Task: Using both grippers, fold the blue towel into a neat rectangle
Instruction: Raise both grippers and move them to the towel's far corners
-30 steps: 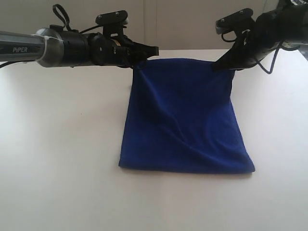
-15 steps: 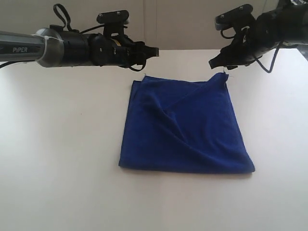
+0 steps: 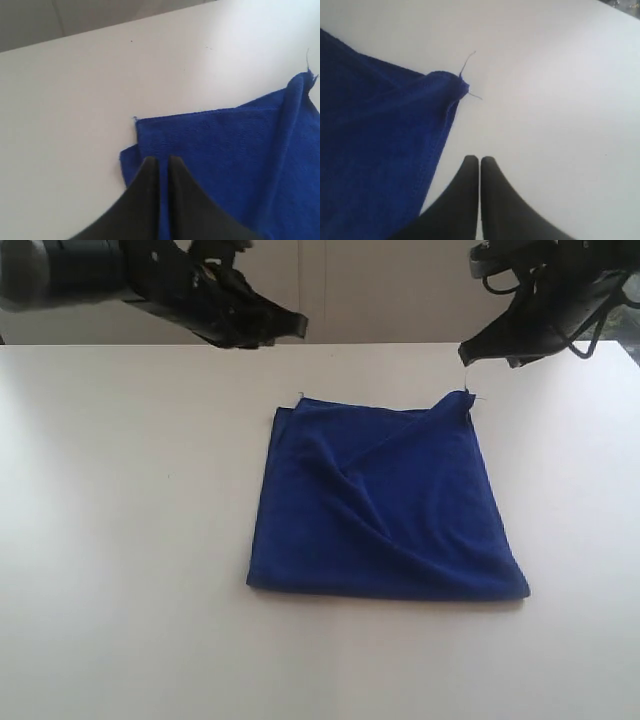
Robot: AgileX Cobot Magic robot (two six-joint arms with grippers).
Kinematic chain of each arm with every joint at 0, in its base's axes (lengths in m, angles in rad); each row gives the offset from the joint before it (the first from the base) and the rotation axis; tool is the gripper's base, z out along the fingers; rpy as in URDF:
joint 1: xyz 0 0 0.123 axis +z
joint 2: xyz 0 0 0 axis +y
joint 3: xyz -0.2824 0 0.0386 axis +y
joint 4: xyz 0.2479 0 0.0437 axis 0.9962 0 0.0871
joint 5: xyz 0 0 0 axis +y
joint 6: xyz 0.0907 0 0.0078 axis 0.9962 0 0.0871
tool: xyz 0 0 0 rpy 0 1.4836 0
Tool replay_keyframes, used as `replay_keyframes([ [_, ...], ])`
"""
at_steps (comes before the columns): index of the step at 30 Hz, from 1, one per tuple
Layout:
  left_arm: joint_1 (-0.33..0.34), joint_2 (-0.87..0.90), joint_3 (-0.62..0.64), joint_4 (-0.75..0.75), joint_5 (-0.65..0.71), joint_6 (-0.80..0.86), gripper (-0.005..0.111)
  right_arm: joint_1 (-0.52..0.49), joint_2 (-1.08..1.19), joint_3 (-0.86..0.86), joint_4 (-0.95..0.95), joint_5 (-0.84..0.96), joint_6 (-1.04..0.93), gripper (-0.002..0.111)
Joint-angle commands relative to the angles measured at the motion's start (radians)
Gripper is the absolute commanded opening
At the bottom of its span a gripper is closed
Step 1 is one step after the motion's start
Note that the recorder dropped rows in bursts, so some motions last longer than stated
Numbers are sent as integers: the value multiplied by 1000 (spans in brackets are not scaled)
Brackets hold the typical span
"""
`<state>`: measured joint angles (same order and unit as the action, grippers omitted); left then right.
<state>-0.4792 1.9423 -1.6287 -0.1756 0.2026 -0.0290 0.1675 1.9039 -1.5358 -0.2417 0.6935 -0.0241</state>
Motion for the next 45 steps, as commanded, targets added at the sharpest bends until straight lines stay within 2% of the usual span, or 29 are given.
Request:
replay_keyframes([
  [1, 82, -51, -3, -9, 65, -4, 0, -23, 14, -38, 66, 77, 4, 0],
  [5, 162, -23, -34, -59, 158, 1, 0, -68, 68, -61, 236, 85, -91, 0],
  [9, 207, 63, -138, -116, 243, 18, 0, -106, 136, -104, 400, 113, -188, 0],
  [14, 217, 223, -336, -334, 315, 203, 0, -108, 182, -119, 458, 102, -217, 0],
  [17, 218, 329, -457, -352, 379, 208, 0, -108, 195, -119, 469, 94, -219, 0],
  [23, 218, 466, -587, -373, 424, 201, 0, -108, 200, -119, 472, 75, -232, 0],
  [27, 233, 523, -618, -457, 400, 241, 0, -108, 202, -119, 481, 65, -234, 0],
  [33, 247, 559, -618, -658, 336, 441, 0, -108, 202, -119, 488, 63, -238, 0],
  [37, 251, 560, -618, -677, 376, 527, 0, -108, 204, -119, 492, 63, -237, 0],
  [41, 277, 560, -618, -677, 407, 523, 0, -105, 243, -119, 517, 63, -241, 0],
  [45, 306, 560, -618, -675, 449, 525, 0, -98, 295, -119, 636, 74, -313, 0],
])
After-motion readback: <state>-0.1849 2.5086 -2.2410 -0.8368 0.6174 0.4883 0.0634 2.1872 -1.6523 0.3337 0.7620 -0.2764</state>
